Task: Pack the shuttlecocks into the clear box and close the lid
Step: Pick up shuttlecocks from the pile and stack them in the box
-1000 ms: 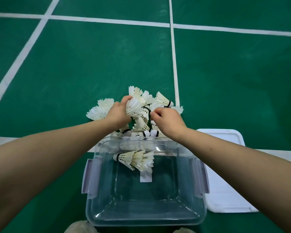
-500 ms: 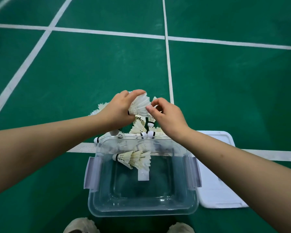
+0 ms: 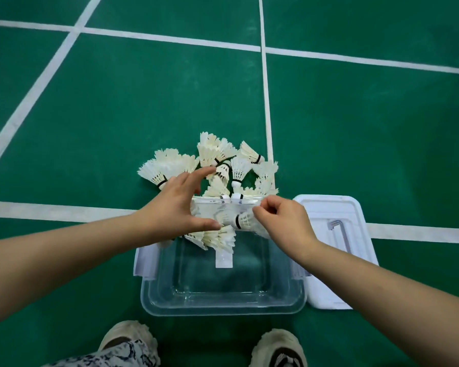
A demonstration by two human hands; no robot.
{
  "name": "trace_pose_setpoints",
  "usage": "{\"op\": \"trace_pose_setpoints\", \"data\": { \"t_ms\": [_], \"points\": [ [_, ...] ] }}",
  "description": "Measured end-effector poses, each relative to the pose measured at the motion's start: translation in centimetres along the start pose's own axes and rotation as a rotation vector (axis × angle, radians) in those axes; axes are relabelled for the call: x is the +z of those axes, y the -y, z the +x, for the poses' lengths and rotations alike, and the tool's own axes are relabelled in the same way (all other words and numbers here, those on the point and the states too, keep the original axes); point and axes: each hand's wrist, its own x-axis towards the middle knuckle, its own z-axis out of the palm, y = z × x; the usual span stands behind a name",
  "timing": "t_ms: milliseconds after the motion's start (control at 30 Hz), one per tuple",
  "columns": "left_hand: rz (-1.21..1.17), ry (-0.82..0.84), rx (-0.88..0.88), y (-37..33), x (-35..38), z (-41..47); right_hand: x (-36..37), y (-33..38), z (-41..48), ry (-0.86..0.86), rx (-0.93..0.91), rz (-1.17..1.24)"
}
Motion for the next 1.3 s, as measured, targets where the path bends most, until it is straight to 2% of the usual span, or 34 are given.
{"op": "trace_pose_setpoints", "data": {
  "t_ms": [200, 400, 567, 833, 1033, 1200, 1300],
  "points": [
    [-0.019, 0.063, -0.046, 0.5, 1.4, -1.0, 1.0, -2.2, 0.1, 0.106, -0.017, -0.407],
    [-0.032, 0.102, -0.008, 0.8, 2.1, -1.1, 3.0, -3.2, 1.3, 0.221, -0.046, -0.549],
    [-0.017, 0.109, 0.022, 1.1, 2.3, -1.0, 4.9, -4.3, 2.1, 0.315, 0.062, -0.432],
    [-0.063, 0.093, 0.058, 2.2, 2.4, -1.1, 6.8, -4.3, 3.3, 0.332, 0.196, -0.231],
    [-0.104, 0.097, 0.054, 2.5, 2.3, -0.7, 7.1, -4.3, 3.4, 0.294, 0.262, -0.16],
    [-0.097, 0.1, 0.043, 2.5, 2.2, -0.8, 7.0, -5.1, 1.9, 0.111, 0.315, -0.127],
    [-0.095, 0.101, 0.039, 2.7, 2.3, -0.9, 7.3, -5.5, 1.6, 0.151, 0.381, -0.067]
  ]
}}
